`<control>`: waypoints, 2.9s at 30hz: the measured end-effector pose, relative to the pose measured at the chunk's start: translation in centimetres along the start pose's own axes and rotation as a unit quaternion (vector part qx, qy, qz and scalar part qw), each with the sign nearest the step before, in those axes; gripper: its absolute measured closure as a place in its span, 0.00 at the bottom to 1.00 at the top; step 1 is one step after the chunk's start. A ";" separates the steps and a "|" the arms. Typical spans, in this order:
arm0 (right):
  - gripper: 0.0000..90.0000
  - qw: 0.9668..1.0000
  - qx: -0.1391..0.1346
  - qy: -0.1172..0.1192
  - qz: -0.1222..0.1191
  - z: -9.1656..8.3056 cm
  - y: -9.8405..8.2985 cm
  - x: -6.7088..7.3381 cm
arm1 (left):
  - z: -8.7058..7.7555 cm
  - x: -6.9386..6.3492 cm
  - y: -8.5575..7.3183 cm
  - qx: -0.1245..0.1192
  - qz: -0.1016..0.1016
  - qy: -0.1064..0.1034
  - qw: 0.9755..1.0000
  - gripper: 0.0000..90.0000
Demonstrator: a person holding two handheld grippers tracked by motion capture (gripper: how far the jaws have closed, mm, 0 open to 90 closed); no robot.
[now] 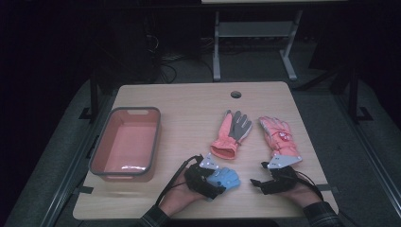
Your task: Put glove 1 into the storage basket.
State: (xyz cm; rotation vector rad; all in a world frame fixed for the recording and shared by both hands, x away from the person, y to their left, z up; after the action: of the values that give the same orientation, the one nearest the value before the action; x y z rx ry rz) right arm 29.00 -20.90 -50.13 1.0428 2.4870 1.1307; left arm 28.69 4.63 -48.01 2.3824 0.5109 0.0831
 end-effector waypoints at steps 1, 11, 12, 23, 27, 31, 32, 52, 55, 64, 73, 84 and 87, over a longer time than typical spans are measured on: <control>0.22 1.000 0.000 0.000 0.000 0.0 0.0 0.0 | 0.3 -0.1 -0.1 0.002 -0.003 -0.001 1.000 0.23; 0.22 1.000 0.000 0.000 0.000 0.0 0.0 0.0 | 0.3 -0.3 -0.2 0.005 0.001 -0.007 1.000 0.42; 0.22 1.000 0.000 0.000 0.000 0.0 0.0 0.0 | 0.3 -0.3 -0.2 0.007 0.002 -0.010 1.000 0.45; 0.21 1.000 0.000 -0.001 0.001 0.1 0.0 0.0 | 0.1 -0.2 -0.1 0.005 -0.023 -0.061 0.998 0.80; 0.19 1.000 0.002 -0.001 -0.001 0.1 0.1 0.0 | -0.2 0.0 -0.1 0.002 -0.032 -0.069 0.997 0.82; 0.18 1.000 0.003 -0.002 0.000 0.1 0.1 0.0 | -0.8 0.5 0.1 -0.004 -0.035 -0.071 0.997 0.82; 0.18 1.000 0.003 -0.003 0.000 0.1 0.1 0.0 | -1.0 0.6 0.1 -0.005 -0.036 -0.071 0.997 0.82; 0.17 1.000 0.004 -0.001 0.002 0.2 0.1 0.0 | -7.9 4.8 0.9 -0.057 -0.088 -0.021 0.994 0.82; 0.17 1.000 0.004 -0.002 0.002 0.2 0.1 0.0 | -9.2 5.6 0.8 -0.065 -0.093 -0.010 0.993 0.82; 0.17 1.000 0.005 -0.003 0.004 0.2 0.1 0.0 | -13.0 8.4 -0.1 -0.087 -0.116 0.041 0.989 0.82; 0.17 1.000 0.005 -0.003 0.005 0.2 0.2 0.0 | -15.9 11.3 -2.3 -0.095 -0.146 0.099 0.980 0.82; 0.17 1.000 0.005 -0.003 0.005 0.2 0.2 0.0 | -18.3 14.0 -5.1 -0.105 -0.187 0.146 0.966 0.82; 0.17 1.000 0.005 -0.003 0.006 0.2 0.2 0.0 | -18.8 14.8 -5.9 -0.103 -0.197 0.162 0.961 0.82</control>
State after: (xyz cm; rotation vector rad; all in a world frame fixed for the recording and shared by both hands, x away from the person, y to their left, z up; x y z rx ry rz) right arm 29.19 -20.69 -50.17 1.0630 2.4872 1.1181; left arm 36.67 25.98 -38.67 2.0299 1.0686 0.3325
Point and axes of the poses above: each handheld gripper's, and its own axes: z roughly forward along the jaws, y roughly out of its top, x roughly to its left, the point moved 3 cm from there along z, roughly forward along the jaws, and after that the axes turned 4 degrees about z, right-handed, at the moved point
